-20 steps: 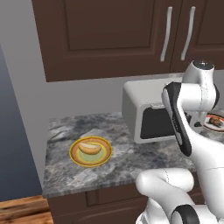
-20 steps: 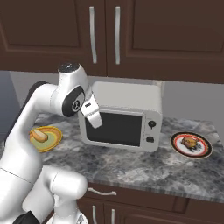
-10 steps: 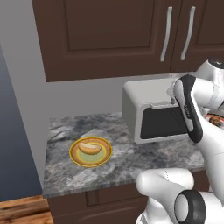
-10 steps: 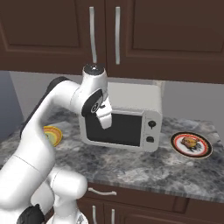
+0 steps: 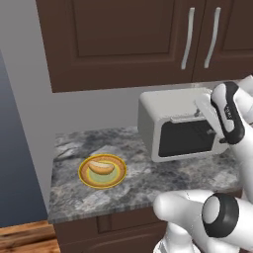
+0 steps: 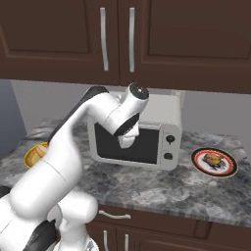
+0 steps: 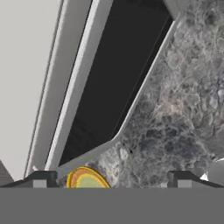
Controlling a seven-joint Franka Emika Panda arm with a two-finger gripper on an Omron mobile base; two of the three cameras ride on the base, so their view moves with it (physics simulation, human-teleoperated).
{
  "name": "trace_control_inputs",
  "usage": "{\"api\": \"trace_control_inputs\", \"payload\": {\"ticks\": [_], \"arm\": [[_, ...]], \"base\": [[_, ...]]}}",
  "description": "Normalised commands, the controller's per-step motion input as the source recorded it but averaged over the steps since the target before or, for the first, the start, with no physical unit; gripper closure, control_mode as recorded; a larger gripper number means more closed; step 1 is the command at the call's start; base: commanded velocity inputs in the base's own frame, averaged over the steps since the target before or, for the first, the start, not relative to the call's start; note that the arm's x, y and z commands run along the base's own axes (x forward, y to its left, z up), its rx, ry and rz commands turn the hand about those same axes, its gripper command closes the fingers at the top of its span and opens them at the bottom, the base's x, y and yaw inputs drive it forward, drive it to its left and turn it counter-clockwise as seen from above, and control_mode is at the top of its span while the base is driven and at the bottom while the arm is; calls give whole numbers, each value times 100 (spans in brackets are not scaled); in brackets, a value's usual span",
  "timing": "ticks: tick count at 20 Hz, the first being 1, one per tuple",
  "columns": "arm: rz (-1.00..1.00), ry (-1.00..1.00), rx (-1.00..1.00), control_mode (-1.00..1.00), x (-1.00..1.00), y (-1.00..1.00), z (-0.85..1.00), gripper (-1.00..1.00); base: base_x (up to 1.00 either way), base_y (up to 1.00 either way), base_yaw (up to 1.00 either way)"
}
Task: Open the toaster oven door. Place the hotdog bun on the bottom rack in the toaster oven and place the chicken drumstick on the top rack.
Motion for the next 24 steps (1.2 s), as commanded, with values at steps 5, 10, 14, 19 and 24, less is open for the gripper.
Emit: {"api": "trace_control_inputs", "payload": {"ticks": [5,10,14,19,24], "arm": [[-8,1,31,-100,26,-8,-16,-100],[-9,1,26,-100,25,-3,-18,-100],[-9,0,21,-100,26,0,-23,-100],[-2,1,16,-100,21,0,-18,-100],[0,1,3,-100,15,0,-13,-100]], "base": [[0,0,0],[0,0,0],[0,0,0],[0,0,0],[0,0,0]]}}
